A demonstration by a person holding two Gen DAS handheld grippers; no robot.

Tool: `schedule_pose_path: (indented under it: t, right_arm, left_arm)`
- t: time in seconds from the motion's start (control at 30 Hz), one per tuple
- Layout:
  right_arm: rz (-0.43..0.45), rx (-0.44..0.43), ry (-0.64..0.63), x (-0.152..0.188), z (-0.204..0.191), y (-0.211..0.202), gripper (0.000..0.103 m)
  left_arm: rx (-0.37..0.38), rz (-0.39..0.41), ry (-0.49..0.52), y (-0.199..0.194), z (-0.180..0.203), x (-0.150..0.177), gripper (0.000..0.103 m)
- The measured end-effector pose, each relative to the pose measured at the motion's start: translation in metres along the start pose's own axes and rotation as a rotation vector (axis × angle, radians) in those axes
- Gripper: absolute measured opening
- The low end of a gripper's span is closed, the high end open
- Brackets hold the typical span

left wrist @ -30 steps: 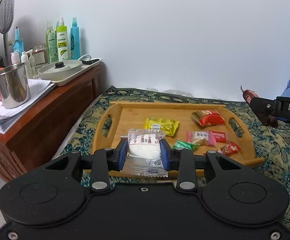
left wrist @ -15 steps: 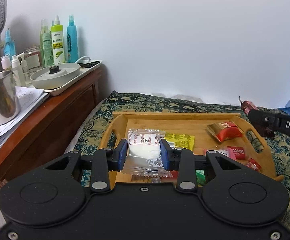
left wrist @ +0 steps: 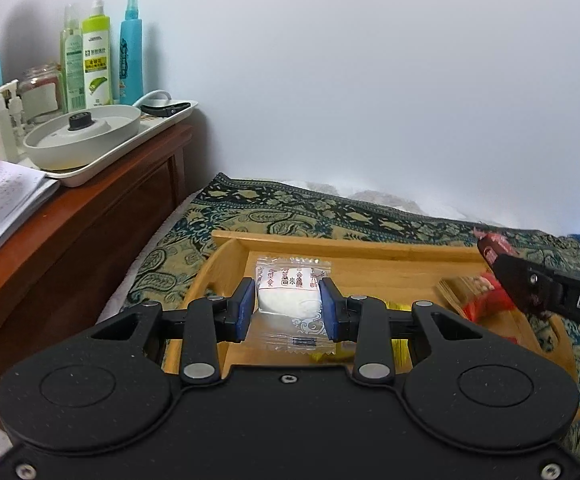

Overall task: Organize snacks
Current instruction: 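Lower both packets into the tray and open both grippers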

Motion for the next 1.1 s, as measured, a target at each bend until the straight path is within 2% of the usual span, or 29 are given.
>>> schedule_pose_path:
  t: [0.3, 0.53, 1.1]
  right_arm:
    - [-0.084, -0.003, -0.007, 0.006, 0.002, 0.038, 0.028]
    - [-0.141, 0.0, -0.025, 0.023, -0.002, 0.059, 0.028]
    - [-0.204, 0.025, -0.064, 0.048, 0.0, 0.076, 0.028]
  left_arm:
    - [0.009, -0.037, -0.003, 0.04, -0.002, 0.004, 0.033]
    - [-0.019, -0.064, 0.013, 0.063, -0.01, 0.016, 0.033]
    - [-0.017, -0.1, 0.031, 0.082, -0.01, 0.042, 0.033]
Point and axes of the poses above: each gripper's, at about its wrist camera, not at the fingertips, and y roughly the way its jaws point, z to its right, x to its underside, the point moved 5 cm from there along y, roughly the way its jaws point, and after that the axes turned 13 degrees about z, right-handed, at the moved point
